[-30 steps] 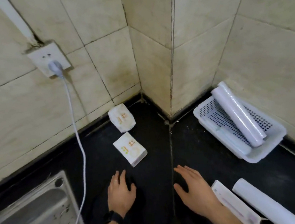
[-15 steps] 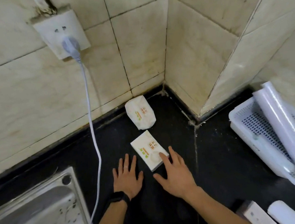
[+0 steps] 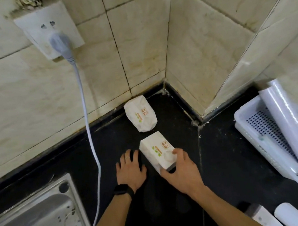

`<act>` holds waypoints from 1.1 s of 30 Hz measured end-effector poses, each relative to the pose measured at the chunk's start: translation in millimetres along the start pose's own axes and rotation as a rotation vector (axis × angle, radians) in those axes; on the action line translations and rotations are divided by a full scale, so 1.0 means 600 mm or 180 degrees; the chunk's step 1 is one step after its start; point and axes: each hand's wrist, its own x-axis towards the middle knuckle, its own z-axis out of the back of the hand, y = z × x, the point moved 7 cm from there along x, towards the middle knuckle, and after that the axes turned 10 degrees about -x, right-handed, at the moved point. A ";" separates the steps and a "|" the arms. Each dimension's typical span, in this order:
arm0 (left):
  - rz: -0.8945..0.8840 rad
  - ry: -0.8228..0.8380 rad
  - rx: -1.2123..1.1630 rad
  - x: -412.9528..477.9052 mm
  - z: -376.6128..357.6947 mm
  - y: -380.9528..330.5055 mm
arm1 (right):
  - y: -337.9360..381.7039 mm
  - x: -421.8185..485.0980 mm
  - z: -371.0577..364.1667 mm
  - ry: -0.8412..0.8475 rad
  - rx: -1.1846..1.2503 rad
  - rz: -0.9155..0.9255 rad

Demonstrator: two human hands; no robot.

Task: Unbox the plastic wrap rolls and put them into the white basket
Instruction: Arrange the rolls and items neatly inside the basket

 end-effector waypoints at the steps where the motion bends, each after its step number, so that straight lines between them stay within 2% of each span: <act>1: -0.0046 -0.0005 -0.0043 0.012 0.004 -0.008 | -0.017 0.001 0.015 -0.0112 0.0125 -0.0103; 5: -0.0086 0.0061 -0.0273 0.074 0.011 -0.034 | -0.058 0.035 0.082 -0.0594 0.0158 -0.0269; 9: 0.0126 0.0294 -0.0447 0.111 0.000 -0.033 | -0.040 0.120 0.127 -0.0815 -0.0172 -0.0134; 15: 0.0117 0.0290 -0.0300 0.106 -0.023 -0.026 | 0.004 0.248 0.118 -0.0630 -0.0518 0.0053; 20: 0.0102 0.0279 -0.0193 0.108 -0.027 -0.026 | 0.006 0.303 0.102 -0.0578 -0.1362 0.0011; 23: 0.0150 0.0324 -0.0149 0.109 -0.025 -0.025 | 0.002 0.322 0.092 -0.0130 -0.1301 -0.0057; 26: 0.0194 0.0408 -0.0130 0.108 -0.022 -0.024 | -0.002 0.309 0.093 0.0250 -0.1140 0.0041; 33: 0.0400 0.0551 -0.0008 0.100 0.002 -0.066 | -0.106 0.105 0.136 -0.0191 -0.0308 0.0107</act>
